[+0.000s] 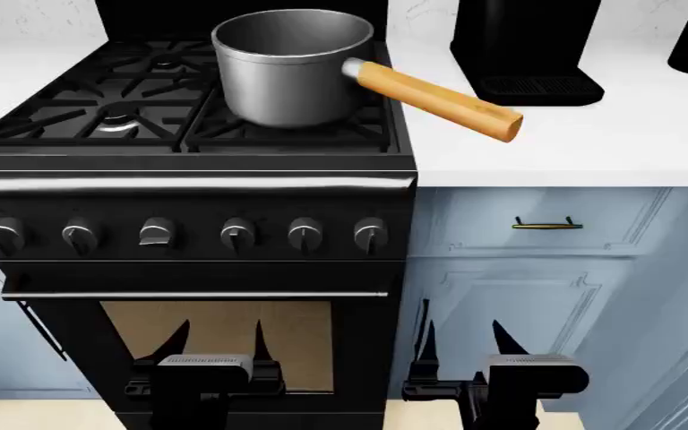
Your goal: Pick the croissant and place it on the pan. Then turn on the stove to warm the croissant.
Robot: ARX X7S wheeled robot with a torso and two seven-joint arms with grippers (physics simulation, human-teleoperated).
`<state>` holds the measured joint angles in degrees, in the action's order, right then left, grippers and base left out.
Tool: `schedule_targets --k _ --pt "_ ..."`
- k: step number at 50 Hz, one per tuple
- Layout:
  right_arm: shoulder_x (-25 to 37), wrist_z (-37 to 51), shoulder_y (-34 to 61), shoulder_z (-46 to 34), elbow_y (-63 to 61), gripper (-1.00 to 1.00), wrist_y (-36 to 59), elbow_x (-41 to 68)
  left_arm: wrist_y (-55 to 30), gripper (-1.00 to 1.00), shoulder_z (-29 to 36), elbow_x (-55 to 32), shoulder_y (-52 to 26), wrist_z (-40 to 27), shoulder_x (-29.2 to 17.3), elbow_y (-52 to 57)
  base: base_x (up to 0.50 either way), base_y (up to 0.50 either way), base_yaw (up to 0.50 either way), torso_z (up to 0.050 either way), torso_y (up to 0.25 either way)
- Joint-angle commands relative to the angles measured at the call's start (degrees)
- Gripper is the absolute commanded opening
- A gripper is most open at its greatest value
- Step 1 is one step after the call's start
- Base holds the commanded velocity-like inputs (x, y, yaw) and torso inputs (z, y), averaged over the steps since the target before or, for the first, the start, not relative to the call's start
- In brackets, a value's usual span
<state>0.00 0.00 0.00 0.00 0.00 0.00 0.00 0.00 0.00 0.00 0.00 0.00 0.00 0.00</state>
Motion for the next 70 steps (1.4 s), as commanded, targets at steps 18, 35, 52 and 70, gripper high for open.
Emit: schedule_targets --k 18,35,52,70 --pt "3.6 3.1 0.2 -4.6 -1.1 1.00 -0.3 3.2 1.7 1.00 3.4 -7.4 0.5 1.1 -4.1 0.3 0.00 0.00 0.00 0.017 0.000" --pt "4.9 4.6 0.3 -7.2 -1.8 1.00 -0.5 2.5 2.5 1.00 4.5 -8.4 0.3 -0.1 -5.2 -0.8 0.00 0.31 0.00 0.050 0.000" --pt "6.0 5.7 0.0 -9.1 -2.7 1.00 -0.2 3.1 3.0 1.00 5.7 -10.0 0.4 -0.6 -6.3 -1.3 0.00 0.50 0.00 0.050 0.000" --pt "6.9 7.0 -0.1 -11.3 -4.7 1.00 1.4 2.8 3.4 1.00 6.5 -11.4 0.5 -1.1 -7.4 -1.0 0.00 0.50 0.00 0.050 0.000"
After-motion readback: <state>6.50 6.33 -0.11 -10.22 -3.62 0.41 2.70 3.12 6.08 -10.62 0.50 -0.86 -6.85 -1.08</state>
